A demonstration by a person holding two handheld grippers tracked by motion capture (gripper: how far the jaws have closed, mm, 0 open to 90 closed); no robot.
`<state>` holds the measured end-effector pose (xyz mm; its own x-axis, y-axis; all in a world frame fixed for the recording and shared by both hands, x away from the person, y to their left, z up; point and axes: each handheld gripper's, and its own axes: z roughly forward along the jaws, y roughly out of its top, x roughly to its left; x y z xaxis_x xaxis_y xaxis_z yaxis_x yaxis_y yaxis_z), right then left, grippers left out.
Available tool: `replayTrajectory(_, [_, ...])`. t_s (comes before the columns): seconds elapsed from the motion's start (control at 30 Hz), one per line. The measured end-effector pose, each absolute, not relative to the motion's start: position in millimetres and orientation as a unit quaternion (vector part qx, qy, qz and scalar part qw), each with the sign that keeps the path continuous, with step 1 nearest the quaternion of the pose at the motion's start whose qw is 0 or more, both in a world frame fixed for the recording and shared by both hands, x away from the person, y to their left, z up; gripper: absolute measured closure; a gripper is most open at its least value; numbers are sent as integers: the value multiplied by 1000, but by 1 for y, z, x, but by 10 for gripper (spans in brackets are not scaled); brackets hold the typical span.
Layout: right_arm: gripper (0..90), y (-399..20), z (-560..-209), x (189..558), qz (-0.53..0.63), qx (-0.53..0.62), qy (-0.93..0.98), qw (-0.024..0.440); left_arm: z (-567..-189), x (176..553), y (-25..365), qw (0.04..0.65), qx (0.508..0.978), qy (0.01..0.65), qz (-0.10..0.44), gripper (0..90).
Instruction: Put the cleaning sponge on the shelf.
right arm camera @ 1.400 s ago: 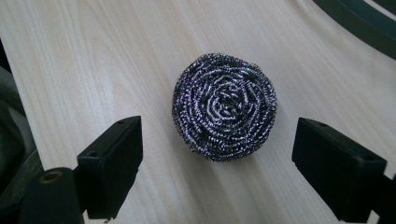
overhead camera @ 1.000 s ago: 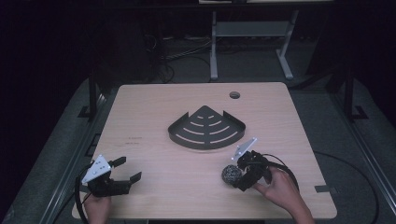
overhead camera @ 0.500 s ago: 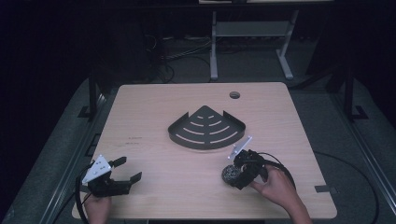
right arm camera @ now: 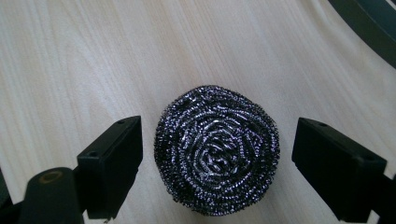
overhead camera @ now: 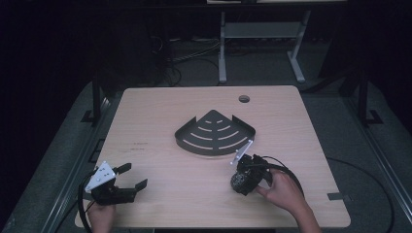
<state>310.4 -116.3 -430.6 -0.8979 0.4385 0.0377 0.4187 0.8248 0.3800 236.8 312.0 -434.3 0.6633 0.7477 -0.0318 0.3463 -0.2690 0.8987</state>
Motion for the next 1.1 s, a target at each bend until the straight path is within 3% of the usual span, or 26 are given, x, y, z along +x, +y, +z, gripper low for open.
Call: replayTrajectory(1.1, [293,-112,-439,312,169,223,960,20,-434,236,314,494,765,359,206,137])
